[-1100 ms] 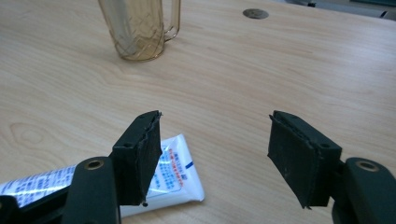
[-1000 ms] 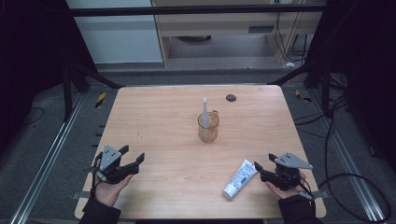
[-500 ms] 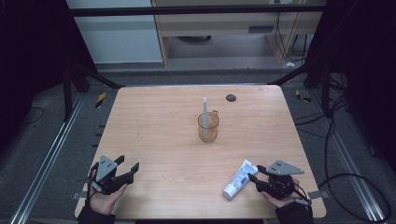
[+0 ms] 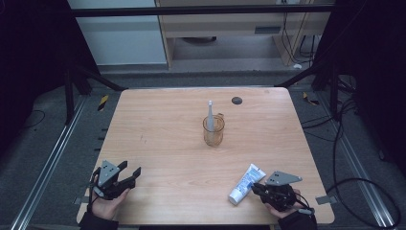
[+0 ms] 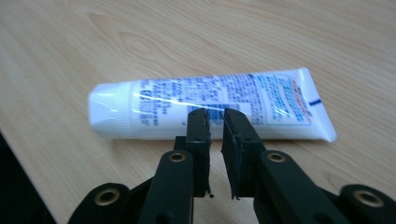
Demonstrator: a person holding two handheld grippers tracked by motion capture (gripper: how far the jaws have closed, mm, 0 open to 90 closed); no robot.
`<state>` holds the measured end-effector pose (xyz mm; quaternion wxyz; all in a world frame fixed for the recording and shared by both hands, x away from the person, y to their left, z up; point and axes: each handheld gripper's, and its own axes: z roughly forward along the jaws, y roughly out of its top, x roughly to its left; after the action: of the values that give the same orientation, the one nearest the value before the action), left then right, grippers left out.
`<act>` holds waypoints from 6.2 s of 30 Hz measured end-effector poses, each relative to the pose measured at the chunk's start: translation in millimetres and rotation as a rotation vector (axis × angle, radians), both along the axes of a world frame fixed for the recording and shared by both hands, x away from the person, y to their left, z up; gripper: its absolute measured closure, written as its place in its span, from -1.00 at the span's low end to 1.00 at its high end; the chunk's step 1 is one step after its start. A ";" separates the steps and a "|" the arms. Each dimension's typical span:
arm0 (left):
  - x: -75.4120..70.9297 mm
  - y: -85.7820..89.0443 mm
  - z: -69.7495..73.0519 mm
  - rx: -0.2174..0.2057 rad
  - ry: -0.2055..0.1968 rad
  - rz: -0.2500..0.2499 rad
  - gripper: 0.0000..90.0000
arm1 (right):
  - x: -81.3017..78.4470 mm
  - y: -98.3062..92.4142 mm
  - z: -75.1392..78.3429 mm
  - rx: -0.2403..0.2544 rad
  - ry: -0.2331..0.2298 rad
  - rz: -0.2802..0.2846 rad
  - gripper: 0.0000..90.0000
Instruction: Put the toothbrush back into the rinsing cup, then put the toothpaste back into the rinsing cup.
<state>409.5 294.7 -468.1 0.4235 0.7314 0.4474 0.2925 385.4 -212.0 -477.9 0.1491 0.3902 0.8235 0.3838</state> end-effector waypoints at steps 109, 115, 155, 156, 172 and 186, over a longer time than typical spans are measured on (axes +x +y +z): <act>10.7 -0.8 -8.2 0.075 0.052 0.006 -0.15 | 42.0 35.2 37.7 -0.036 0.032 -0.179 0.08; 10.9 -0.9 -8.8 0.075 0.057 0.007 -0.15 | 39.3 43.9 34.1 -0.046 0.045 -0.159 0.04; 12.3 -1.8 -10.8 0.085 0.069 0.000 -0.16 | 39.6 65.1 1.9 -0.110 0.196 -0.133 -0.12; 12.4 -1.7 -10.9 0.084 0.069 0.000 -0.16 | 39.9 65.2 1.5 -0.114 0.199 -0.136 -0.12; 12.8 -2.2 -11.3 0.085 0.073 -0.001 -0.17 | 45.2 67.7 -0.1 -0.143 0.250 -0.147 -0.12; 14.2 -2.8 -12.3 0.091 0.081 -0.005 -0.17 | 51.5 71.5 -1.6 -0.166 0.291 -0.152 -0.15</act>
<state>423.6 291.9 -480.4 0.3721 0.7623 0.4484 0.2817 436.9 -140.5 -479.5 0.0886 0.4891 0.8334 0.2416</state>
